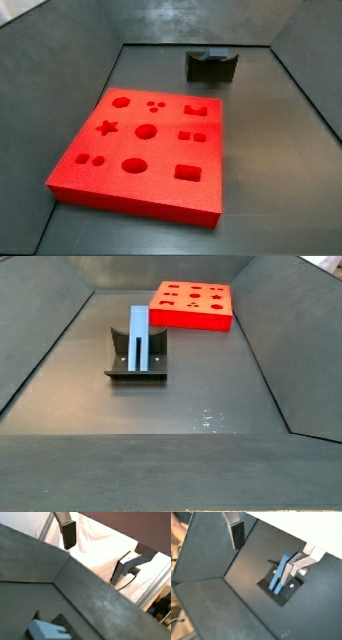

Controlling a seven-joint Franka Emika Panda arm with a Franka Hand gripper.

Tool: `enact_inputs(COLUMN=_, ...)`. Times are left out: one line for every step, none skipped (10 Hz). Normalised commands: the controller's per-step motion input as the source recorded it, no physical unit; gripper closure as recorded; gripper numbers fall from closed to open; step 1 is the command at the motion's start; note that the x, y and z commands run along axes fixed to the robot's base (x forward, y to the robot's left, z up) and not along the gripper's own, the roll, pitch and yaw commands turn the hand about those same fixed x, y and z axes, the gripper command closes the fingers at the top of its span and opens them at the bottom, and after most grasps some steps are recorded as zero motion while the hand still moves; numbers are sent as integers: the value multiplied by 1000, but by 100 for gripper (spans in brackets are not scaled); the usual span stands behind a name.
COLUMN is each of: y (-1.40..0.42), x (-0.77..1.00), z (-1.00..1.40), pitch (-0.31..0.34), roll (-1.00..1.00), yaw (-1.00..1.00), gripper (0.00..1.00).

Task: Pick up the double-square object. Move up. Place the double-square object on the fixture. Regrasp the double-square object. Move to above the board. Insert the double-square object.
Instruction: Regrasp the double-square object.

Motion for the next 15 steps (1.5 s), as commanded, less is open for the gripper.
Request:
enact_inputs(y=-52, x=98, z=-11, pitch=104, roll=366, yaw=176, gripper=0)
enact_inputs(y=-34, x=92, z=-1, pitch=83, roll=234, yaw=179, gripper=0)
enact_inputs(y=45, x=28, z=-1000, pitch=117, roll=105, yaw=37, gripper=0)
enact_inputs(y=45, x=28, z=-1000, pitch=106, roll=101, yaw=42, gripper=0)
enact_inputs(y=42, x=38, z=-1000, pitch=61, roll=84, yaw=79, gripper=0)
enact_inputs(y=39, x=44, z=-1000, pitch=35, roll=63, yaw=98, gripper=0)
enact_inputs(y=37, x=56, z=-1000, pitch=2, roll=45, yaw=106, gripper=0)
enact_inputs(y=36, x=61, z=-1000, pitch=-13, roll=48, yaw=104, gripper=0)
enact_inputs(y=29, x=71, z=-1000, pitch=-37, roll=61, yaw=93, gripper=0)
enact_inputs(y=28, x=82, z=-1000, pitch=-47, roll=65, yaw=80, gripper=0)
enact_inputs(y=24, x=93, z=-1000, pitch=-55, roll=66, yaw=66, gripper=0)
enact_inputs(y=19, x=100, z=-1000, pitch=-64, roll=69, yaw=53, gripper=0)
enact_inputs(y=13, x=109, z=-1000, pitch=-62, roll=70, yaw=37, gripper=0)
enact_inputs(y=11, x=111, z=-922, pitch=-59, roll=68, yaw=27, gripper=0)
enact_inputs(y=2, x=97, z=-712, pitch=-48, roll=67, yaw=13, gripper=0)
